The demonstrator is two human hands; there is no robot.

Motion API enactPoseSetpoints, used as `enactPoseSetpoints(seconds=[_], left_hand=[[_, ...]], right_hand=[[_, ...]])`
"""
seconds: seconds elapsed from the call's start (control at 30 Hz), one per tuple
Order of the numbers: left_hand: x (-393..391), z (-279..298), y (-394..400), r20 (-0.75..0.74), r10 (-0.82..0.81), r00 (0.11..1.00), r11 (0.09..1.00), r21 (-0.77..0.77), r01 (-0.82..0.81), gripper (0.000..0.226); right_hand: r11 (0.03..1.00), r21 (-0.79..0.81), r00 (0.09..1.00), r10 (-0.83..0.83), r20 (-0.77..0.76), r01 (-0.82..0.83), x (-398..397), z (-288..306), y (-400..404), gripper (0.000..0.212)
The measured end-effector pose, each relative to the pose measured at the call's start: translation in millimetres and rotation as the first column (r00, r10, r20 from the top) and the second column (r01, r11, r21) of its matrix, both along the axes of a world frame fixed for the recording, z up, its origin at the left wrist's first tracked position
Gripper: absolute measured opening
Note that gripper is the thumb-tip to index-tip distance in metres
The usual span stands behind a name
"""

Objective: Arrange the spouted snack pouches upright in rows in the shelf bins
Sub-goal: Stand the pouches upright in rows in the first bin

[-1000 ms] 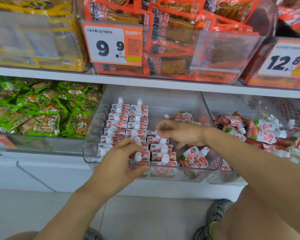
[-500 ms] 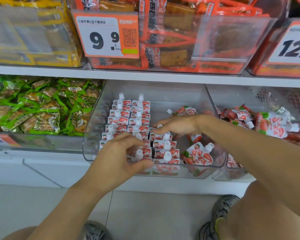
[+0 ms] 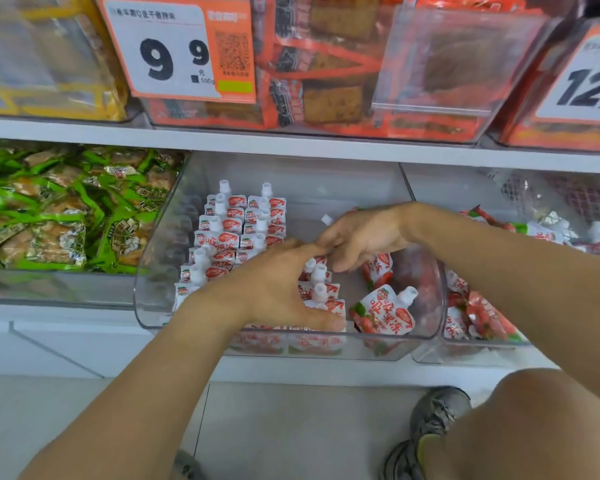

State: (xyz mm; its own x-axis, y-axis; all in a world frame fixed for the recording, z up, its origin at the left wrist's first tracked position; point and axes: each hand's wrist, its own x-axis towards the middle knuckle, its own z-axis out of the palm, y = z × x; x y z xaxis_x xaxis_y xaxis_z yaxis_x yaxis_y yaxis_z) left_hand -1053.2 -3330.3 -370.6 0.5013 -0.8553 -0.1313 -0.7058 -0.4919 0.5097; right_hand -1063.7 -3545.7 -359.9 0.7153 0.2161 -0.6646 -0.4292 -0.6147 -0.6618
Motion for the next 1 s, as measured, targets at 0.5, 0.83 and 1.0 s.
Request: enactPoseSetpoints(seconds=[0.5,0.83,1.0], left_hand=[[4,-2,3,0.003,-0.003,1.000,0.999,-0.044,0.003,0.076],[0,-2,4,0.018,0.006,1.000,0.997,-0.072,-0.005,0.065],[-4,-5,8,0.061,-0.003,0.998,0.994,-0.110,0.010,0.069]], right_hand=[[0.435,-0.822,0.757,0.653,0.008,-0.367,-69,29,16,0.034],[0.743,-0.587,0.640,0.287,0.713,0.320,-23,39,2,0.026],[0.804,-0.593,0.808,0.326,0.491,0.036,27,4,18,0.030]])
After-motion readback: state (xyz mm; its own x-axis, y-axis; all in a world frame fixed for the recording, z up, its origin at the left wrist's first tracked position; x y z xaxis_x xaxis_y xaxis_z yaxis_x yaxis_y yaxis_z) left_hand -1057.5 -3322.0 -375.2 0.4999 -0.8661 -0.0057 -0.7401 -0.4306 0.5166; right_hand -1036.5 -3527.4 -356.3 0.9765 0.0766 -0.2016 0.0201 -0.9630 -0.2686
